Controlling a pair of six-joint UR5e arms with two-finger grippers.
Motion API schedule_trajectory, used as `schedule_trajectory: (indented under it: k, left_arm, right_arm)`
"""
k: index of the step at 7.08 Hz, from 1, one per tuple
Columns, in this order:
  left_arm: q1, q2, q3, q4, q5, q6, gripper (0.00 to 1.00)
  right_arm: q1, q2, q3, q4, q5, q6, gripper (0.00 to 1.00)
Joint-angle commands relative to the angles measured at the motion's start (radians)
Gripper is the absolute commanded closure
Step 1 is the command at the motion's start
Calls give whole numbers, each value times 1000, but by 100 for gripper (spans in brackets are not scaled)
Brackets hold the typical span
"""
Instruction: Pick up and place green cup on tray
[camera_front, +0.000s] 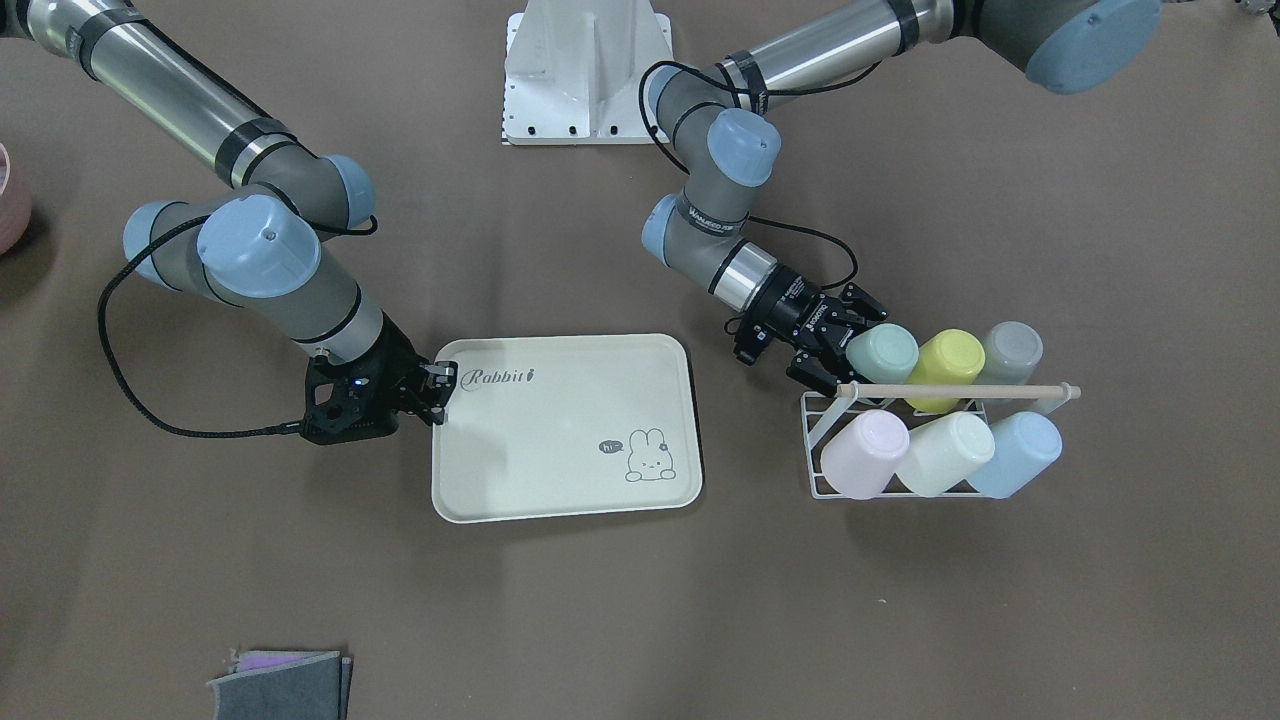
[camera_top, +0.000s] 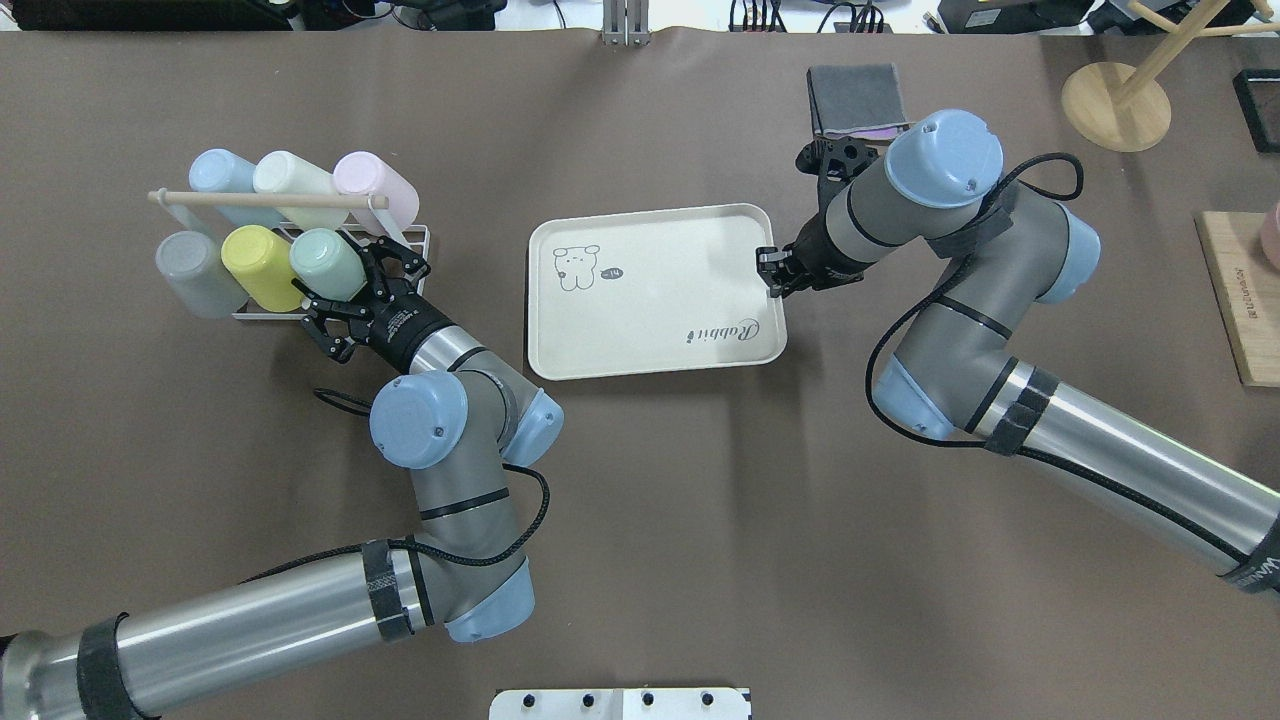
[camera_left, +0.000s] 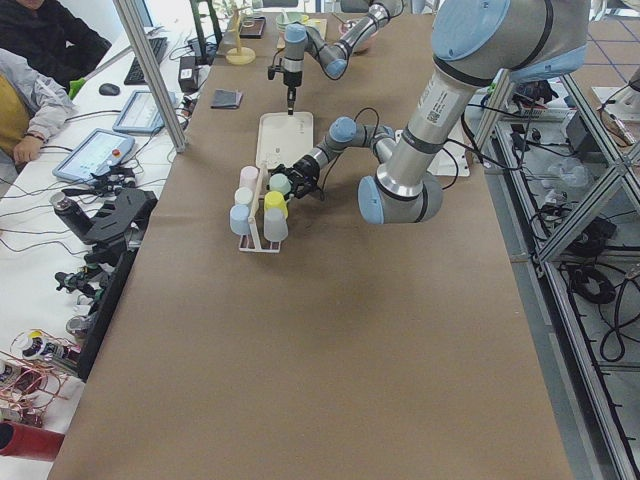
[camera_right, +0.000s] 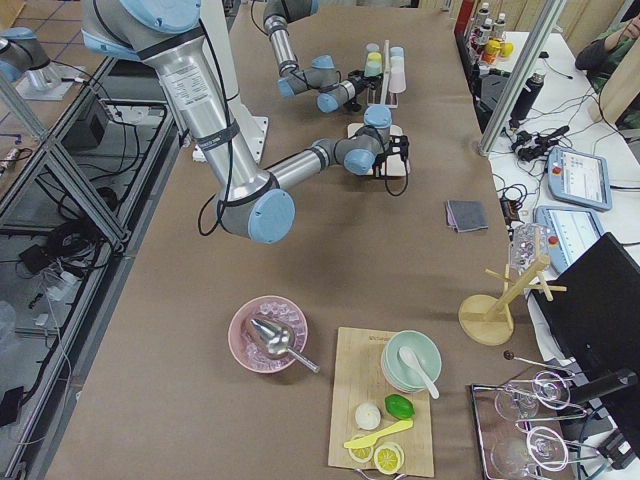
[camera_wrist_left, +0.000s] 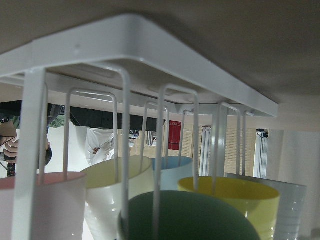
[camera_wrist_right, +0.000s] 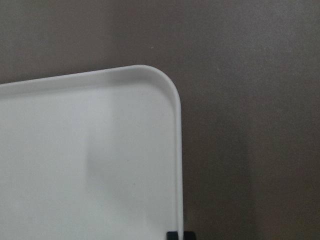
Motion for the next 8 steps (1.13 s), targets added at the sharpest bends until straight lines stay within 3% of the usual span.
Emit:
schedule_trajectory:
  k: [1,4,5,6,7,8]
  left_arm:
    - [-3,-4,-67,109,1,5,66]
    - [-3,-15,-201,254,-5,8,64]
    - [-3,-20,-227,278,-11,8,64]
    - [-3,-41,-235,309,-11,8,64]
    - [-5,-61,-255,324,-27,8,63]
    - [-3,-67,-306,317,-100,-2,63]
  right_arm:
    - [-34,16,1,2,-37,33,100]
    - [-59,19,1,8,-64,53,100]
    - [-57,16,4,7,-58,62,72]
    - [-56,15,4,4,-58,62,1]
    - [-45,9,7,7,-56,62,0]
    - [-27,7,7,-2,-53,61,0]
